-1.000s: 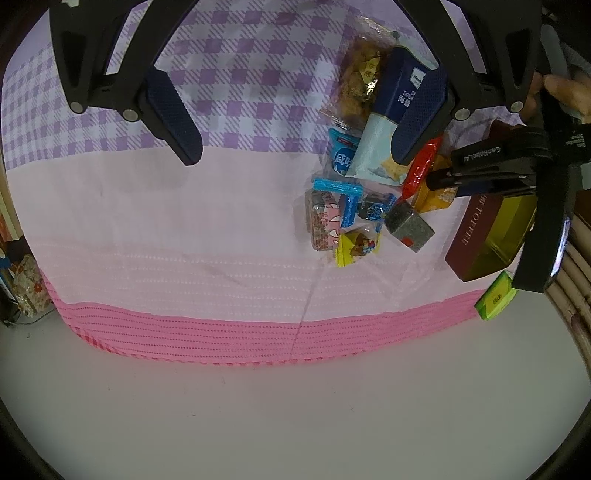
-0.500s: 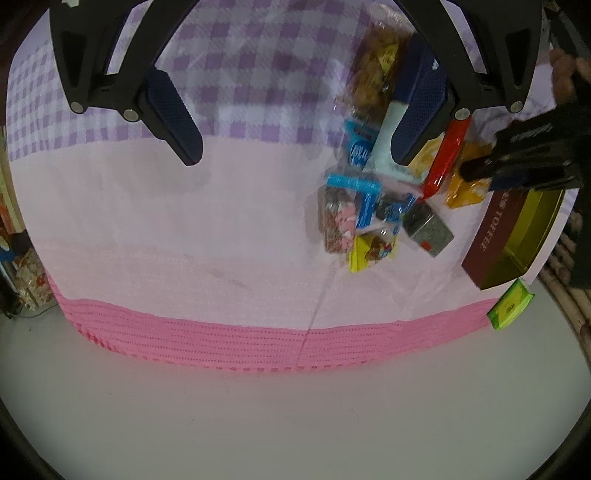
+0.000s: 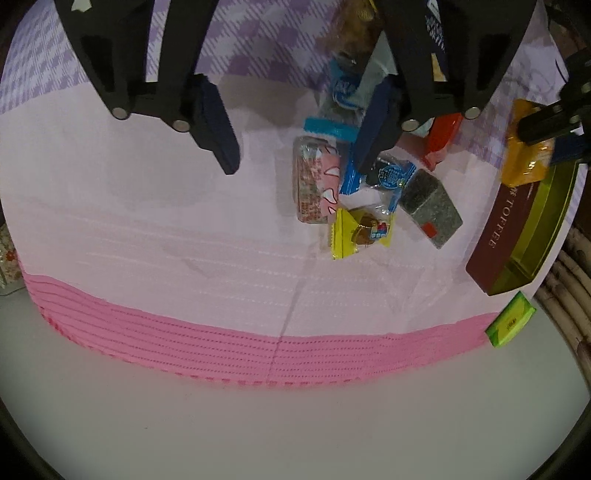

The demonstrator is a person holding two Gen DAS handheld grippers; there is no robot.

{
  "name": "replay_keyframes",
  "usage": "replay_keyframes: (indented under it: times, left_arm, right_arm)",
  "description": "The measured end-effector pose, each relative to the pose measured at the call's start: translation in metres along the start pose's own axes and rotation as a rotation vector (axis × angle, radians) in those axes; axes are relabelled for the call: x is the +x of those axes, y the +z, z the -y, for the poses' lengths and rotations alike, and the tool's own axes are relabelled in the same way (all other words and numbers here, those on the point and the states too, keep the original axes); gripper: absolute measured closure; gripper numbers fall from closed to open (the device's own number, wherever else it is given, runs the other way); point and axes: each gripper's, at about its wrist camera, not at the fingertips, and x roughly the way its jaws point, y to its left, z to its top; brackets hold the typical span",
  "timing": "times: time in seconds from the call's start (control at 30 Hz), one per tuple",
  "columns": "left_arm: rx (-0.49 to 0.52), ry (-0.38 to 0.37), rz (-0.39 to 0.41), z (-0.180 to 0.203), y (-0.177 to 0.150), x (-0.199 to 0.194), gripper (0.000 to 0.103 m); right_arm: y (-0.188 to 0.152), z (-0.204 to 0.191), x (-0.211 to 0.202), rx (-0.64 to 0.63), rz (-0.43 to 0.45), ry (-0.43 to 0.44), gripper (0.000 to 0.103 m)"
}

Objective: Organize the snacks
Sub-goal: 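Reach the left tool to the yellow pastry packet and grasp it, then carry the yellow packet into the gold tray with the left tool while the right tool grasps the pink cake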

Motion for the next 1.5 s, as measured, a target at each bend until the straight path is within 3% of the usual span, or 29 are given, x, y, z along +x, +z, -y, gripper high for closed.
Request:
replay_keyframes:
  times: [0.23,0.43,0.7,0.9,1.37,1.5]
  left_arm:
    - [-0.026,0.002,0.03,-0.016,0.003,-0.021,0.069]
    - [-0.051,0.062,0.038,-0.045,0.008,-0.025,0.069]
    - [-0.109,0.205,-0.003,-0.104,0.004,-0.003,0.069]
    - [-0.155,0.272,-0.039,-0.148,-0.005,0.01,0.069]
    - [-0.18,0.312,-0.072,-0.193,-0.002,0.03,0.069]
    - [-0.188,0.309,-0.082,-0.197,-0.004,0.034,0.069]
  right_arm:
    - [0.003,-0.002,0.017,0.014,-0.044,0.001,0.058]
    - [0.003,0.0,0.026,0.035,-0.057,0.016,0.065]
    - [0.005,0.002,0.027,0.052,-0.064,0.027,0.066]
    - [0.001,0.005,0.022,0.051,-0.072,0.019,0.066]
    - [0.009,-0.001,0.03,0.018,-0.098,-0.013,0.066]
    - [0.014,-0.004,0.034,-0.002,-0.062,-0.042,0.07]
